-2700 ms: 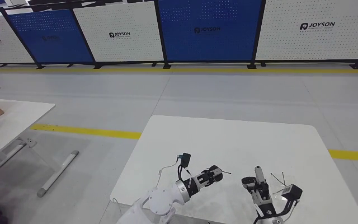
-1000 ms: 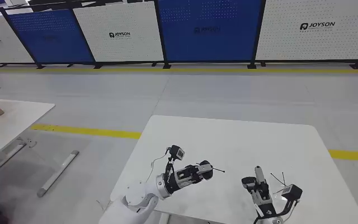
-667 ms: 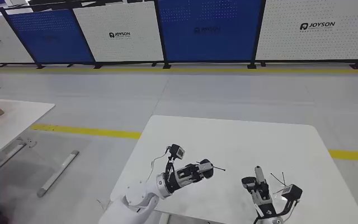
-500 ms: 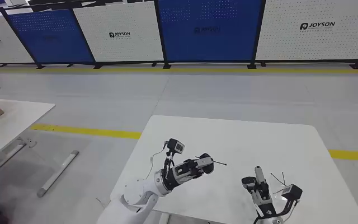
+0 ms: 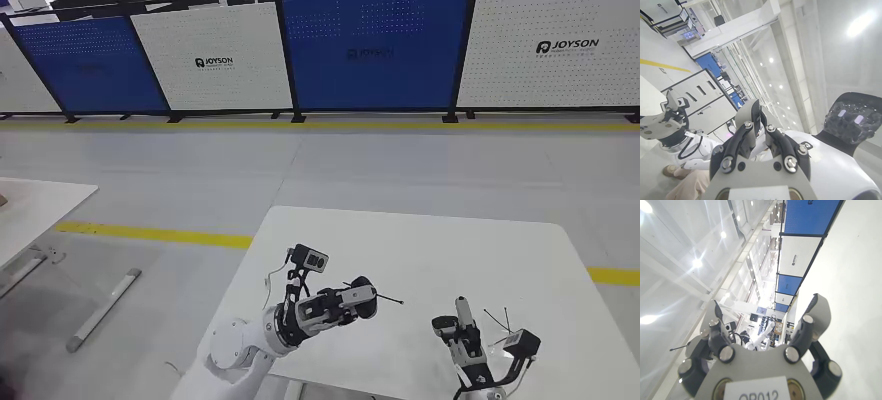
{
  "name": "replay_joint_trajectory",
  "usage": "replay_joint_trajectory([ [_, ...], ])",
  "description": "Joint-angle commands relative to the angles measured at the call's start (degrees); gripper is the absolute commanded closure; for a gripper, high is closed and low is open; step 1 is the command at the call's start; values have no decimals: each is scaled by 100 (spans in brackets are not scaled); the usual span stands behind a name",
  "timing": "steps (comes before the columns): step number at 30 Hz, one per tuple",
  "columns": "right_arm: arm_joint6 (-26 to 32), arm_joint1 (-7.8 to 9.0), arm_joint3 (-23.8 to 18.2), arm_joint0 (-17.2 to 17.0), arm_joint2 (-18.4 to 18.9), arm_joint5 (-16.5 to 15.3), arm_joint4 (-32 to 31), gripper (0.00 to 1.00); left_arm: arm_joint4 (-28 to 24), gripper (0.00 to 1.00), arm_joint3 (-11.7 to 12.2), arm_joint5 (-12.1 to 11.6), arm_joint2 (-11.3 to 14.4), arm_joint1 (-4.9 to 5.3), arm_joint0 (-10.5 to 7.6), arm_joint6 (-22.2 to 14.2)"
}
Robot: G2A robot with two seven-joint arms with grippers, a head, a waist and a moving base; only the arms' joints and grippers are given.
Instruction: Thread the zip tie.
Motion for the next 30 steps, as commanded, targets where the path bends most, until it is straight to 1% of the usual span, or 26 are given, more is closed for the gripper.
replay_joint_trajectory([
  [1, 0, 0, 0, 0, 0, 0, 0, 0, 0, 100, 0, 0, 0, 0, 0, 0],
  [4, 0, 0, 0, 0, 0, 0, 0, 0, 5, 100, -2, 10, 4, -1, -4, 24],
  [5, 0, 0, 0, 0, 0, 0, 0, 0, 41, 100, -30, 40, 34, -1, -25, 109],
  [8, 0, 0, 0, 0, 0, 0, 0, 0, 179, 100, -46, 97, 84, 9, -55, 142],
  [9, 0, 0, 0, 0, 0, 0, 0, 0, 260, 100, -37, 173, 102, 17, -69, 153],
  [10, 0, 0, 0, 0, 0, 0, 0, 0, 351, 100, -10, 321, 130, 26, -77, 147],
  [11, 0, 0, 0, 0, 0, 0, 0, 0, 437, 100, 13, 519, 154, 35, -96, 180],
  [12, 0, 0, 0, 0, 0, 0, 0, 0, 493, 100, 8, 686, 183, 39, -135, 270],
  [14, 0, 0, 0, 0, 0, 0, 0, 0, 644, 100, 64, 877, 264, 48, -185, 299],
  [17, 0, 0, 0, 0, 0, 0, 0, 0, 786, 100, 169, 1088, 376, 58, -265, 362],
  [20, 0, 0, 0, 0, 0, 0, 0, 0, 882, 100, 302, 1146, 443, 67, -325, 419],
  [23, 0, 0, 0, 0, 0, 0, 0, 0, 1044, 100, 417, 1186, 529, 78, -350, 478],
  [25, 0, 0, 0, 0, 0, 0, 0, 0, 1061, 100, 486, 1229, 574, 82, -356, 525],
  [27, 0, 0, 0, 0, 0, 0, 0, 0, 1178, 100, 505, 1246, 586, 90, -371, 661],
  [30, 0, 0, 0, 0, 0, 0, 0, 0, 1196, 100, 494, 1227, 584, 90, -376, 686],
])
